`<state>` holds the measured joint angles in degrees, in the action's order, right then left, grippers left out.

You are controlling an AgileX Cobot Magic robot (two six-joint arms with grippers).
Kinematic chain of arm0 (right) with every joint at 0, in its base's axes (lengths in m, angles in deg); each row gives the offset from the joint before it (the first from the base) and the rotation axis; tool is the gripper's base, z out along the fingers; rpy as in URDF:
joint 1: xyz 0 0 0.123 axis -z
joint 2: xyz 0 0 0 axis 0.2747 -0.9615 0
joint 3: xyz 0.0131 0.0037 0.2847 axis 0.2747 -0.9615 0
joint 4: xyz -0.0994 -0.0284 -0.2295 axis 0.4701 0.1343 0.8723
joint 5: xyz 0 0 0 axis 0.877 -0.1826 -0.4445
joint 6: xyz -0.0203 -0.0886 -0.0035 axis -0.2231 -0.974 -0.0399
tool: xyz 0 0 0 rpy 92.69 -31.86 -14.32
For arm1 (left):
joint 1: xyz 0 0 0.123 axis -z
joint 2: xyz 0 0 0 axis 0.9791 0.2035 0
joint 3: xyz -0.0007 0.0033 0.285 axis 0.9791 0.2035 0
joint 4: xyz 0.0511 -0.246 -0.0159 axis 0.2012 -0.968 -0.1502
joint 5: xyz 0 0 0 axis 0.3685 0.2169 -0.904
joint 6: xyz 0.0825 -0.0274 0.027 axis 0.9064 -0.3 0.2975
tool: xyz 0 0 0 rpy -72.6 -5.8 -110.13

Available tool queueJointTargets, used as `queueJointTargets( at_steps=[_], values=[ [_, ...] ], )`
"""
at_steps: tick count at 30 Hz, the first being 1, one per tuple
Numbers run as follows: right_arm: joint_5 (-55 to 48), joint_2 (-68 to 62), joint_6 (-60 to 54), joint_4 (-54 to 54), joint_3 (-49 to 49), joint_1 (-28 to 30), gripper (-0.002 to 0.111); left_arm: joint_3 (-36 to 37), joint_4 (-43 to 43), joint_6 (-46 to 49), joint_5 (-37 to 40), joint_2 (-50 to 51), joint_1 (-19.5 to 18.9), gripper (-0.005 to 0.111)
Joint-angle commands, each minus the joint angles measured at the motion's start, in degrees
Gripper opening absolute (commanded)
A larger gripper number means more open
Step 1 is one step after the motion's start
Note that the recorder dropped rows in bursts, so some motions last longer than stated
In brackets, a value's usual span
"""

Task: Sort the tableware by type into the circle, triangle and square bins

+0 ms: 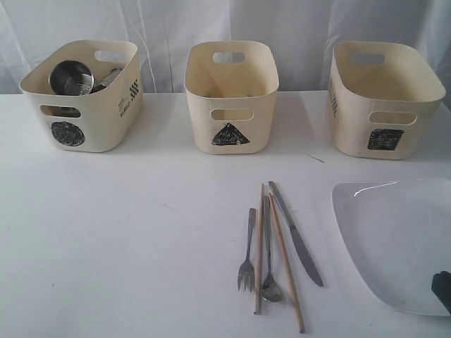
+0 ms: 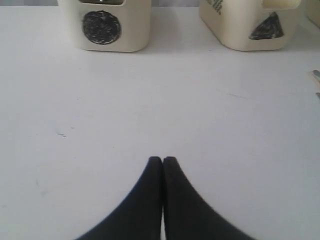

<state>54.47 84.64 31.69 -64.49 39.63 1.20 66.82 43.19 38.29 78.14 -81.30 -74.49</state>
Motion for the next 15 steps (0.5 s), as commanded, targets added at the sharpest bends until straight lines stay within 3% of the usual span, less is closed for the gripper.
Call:
queueJointTargets(
  at_steps=[1,3,7,12,15],
  values=[
    [0.12,0.31,0.00,0.10,-0.31,-0.09,0.000,1.08,12.40,-15.03,-5.69,-0.23,0.25,0.000],
    [0.12,0.31,0.00,0.10,-0.31,-0.09,0.000,1.08,19.46,-21.50,-5.83,-0.23,0.25,0.000],
    [0.12,0.31,0.00,0.10,-0.31,-0.09,0.000,1.08,20.13,-21.74,-5.72,-0.23,0.25,0.000],
    [0.12,0.31,0.00,0.10,-0.31,-0.09,0.000,1.08,11.17,-6.85,-4.89,-0.23,0.25,0.000],
    [0.12,0.31,0.00,0.10,-0.31,-0.09,0.000,1.08,11.17,-6.69,-5.55,-0.23,0.25,0.000]
  ],
)
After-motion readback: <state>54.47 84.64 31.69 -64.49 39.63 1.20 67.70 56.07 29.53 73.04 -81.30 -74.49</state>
